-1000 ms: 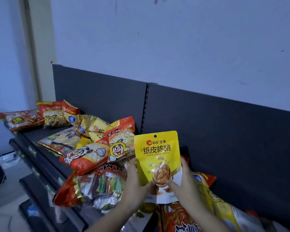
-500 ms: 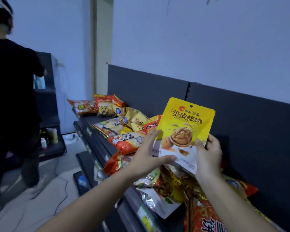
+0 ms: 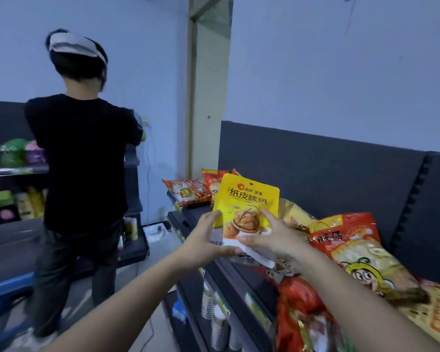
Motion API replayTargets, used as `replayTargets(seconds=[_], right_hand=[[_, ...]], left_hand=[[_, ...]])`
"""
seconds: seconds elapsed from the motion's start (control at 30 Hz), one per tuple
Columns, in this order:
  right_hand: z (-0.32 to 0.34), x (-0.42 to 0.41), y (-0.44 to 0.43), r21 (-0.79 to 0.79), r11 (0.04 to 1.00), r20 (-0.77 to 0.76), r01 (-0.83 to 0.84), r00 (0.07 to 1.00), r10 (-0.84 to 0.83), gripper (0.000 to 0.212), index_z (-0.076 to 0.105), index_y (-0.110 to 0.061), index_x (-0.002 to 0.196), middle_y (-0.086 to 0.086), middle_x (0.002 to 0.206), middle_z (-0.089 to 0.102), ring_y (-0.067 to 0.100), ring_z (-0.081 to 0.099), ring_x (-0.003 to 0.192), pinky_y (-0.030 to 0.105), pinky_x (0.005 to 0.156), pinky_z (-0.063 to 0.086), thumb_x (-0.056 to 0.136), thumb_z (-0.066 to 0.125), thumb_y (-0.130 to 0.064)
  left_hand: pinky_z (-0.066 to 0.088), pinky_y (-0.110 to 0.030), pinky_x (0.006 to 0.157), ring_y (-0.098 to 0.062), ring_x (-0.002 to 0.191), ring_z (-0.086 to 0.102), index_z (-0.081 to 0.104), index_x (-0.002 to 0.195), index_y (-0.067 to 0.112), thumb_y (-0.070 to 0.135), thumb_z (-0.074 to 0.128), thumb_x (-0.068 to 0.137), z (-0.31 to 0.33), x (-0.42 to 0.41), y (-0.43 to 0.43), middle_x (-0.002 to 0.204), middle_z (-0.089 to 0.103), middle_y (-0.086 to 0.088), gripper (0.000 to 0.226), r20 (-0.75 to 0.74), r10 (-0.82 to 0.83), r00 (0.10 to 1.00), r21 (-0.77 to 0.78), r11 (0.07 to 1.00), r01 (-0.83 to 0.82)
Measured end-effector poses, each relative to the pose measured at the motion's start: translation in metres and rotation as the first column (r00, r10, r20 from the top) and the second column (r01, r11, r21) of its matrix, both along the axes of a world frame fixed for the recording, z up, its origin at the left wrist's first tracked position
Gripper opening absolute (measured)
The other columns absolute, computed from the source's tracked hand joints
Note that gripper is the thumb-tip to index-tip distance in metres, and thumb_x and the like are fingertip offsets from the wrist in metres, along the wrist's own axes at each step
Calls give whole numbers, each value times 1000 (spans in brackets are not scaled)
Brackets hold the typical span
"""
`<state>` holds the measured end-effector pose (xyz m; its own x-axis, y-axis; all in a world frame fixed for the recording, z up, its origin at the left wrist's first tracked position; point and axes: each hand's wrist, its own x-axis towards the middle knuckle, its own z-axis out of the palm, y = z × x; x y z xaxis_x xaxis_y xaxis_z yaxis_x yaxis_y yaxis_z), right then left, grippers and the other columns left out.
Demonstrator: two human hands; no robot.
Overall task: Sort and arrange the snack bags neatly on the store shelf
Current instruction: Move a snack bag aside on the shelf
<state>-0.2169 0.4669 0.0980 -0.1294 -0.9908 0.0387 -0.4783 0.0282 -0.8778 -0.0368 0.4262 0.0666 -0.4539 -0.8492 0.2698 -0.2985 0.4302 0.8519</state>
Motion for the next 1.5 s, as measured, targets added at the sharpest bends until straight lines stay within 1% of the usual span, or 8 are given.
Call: replayTargets(seconds=[0.4,0.57,0.73,0.93,1.13,1.23,1.4,1.5], right_hand=[[-38,-14,-166,40,998,-184,55,982,-47,87,31,-37,141,8,140,24,24,31,131,27,101,32,71,81,-26],[-50,-37,-242,131,985,-214,115,973,-85,91,25,-29,147,9,144,18,24,29,134,26,101,33,74,79,-28],[-82,-36,-299,169,968,-296,185,946,-129,93,23,-31,148,7,144,18,23,29,134,23,99,33,73,78,-37],[-124,-18,-338,286,949,-469,132,883,18,82,23,-28,148,7,154,14,27,18,140,34,112,23,80,67,-42],[-141,-2,-339,265,925,-628,273,777,-50,78,0,-27,151,7,158,-11,28,-10,145,43,117,-1,93,52,-35],[-133,5,-331,212,929,-612,302,783,-114,76,14,-18,150,11,156,10,27,7,144,40,114,8,89,58,-33],[-100,-10,-297,95,851,-524,516,753,-398,37,50,-9,116,11,117,51,29,49,108,43,90,44,82,53,-24],[-53,-26,-236,-85,793,-584,603,615,-530,52,44,-13,130,6,129,49,22,46,117,40,96,43,80,58,-13]], left_hand=[[29,-16,96,-3,122,34,32,143,18,23,82,70,-46,-19,-192,132,37,13,89,50,-40,998,-1,999,40],[43,-40,102,-19,126,45,34,142,22,29,83,70,-57,-44,-280,140,42,3,87,69,-93,993,110,990,85],[40,-15,83,-15,116,51,53,124,27,59,78,59,-82,-53,-349,124,52,7,76,197,-136,971,58,990,127],[20,-39,114,-24,145,18,49,134,37,102,12,44,-119,-54,-418,155,24,-4,116,451,-187,872,-80,965,249],[30,-31,109,-8,133,36,48,137,23,90,25,65,-138,-60,-431,142,36,14,101,393,-379,837,-33,905,425],[48,-33,88,-7,103,58,58,120,26,58,42,77,-118,-71,-416,116,61,13,57,286,-446,848,-43,878,476],[39,-33,100,-22,123,49,50,133,11,39,42,83,-72,-117,-370,132,55,-4,58,228,-574,787,-219,757,616],[41,-34,97,-22,117,53,53,131,11,40,39,77,-38,-147,-318,126,59,-5,63,180,-660,730,-311,666,678]])
